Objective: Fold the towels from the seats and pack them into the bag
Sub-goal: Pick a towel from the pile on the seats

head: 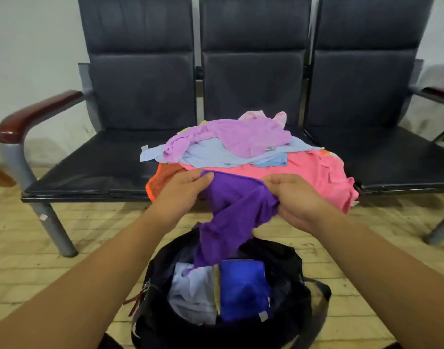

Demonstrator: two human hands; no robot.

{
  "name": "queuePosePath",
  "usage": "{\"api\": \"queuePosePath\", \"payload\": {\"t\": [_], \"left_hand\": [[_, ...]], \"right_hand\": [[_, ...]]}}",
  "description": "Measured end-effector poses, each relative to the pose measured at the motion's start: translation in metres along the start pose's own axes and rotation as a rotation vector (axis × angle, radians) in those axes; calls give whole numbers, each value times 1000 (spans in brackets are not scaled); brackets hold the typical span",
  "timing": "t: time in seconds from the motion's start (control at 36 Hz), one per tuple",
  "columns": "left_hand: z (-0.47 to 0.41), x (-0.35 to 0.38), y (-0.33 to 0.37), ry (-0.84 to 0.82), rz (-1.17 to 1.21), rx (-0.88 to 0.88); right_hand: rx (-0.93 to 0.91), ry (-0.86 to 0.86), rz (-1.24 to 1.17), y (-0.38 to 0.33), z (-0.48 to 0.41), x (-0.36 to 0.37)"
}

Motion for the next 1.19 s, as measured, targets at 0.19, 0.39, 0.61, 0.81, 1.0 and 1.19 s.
{"api": "queuePosePath", "payload": {"t": [0.19,0.39,0.61,0.81,1.0,1.19], "left_hand": [[-16,3,5,92,165,-2],[-33,-15,1,277,205,-62],[-37,-46,-7,450,136,-93],[-35,-62,-10,544,90,-118],[-25,-64,-6,531,104,-124],[-19,-65,-6,486,5,-139]], "right_hand": [[-355,-79,660,-24,-1,15],[-198,32,957,3,-22,-19],[-143,52,888,4,-31,-55],[-177,162,389,-8,-23,-68],[-26,193,-243,-10,-16,-69],[3,306,-104,-8,-8,-65]]}}
Point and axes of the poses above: each hand's wrist, its own z-axis away from the middle knuckle, its own x-axis out of the palm, y = z × x, the point moved 2 cm from there along -z, towards the middle knuckle
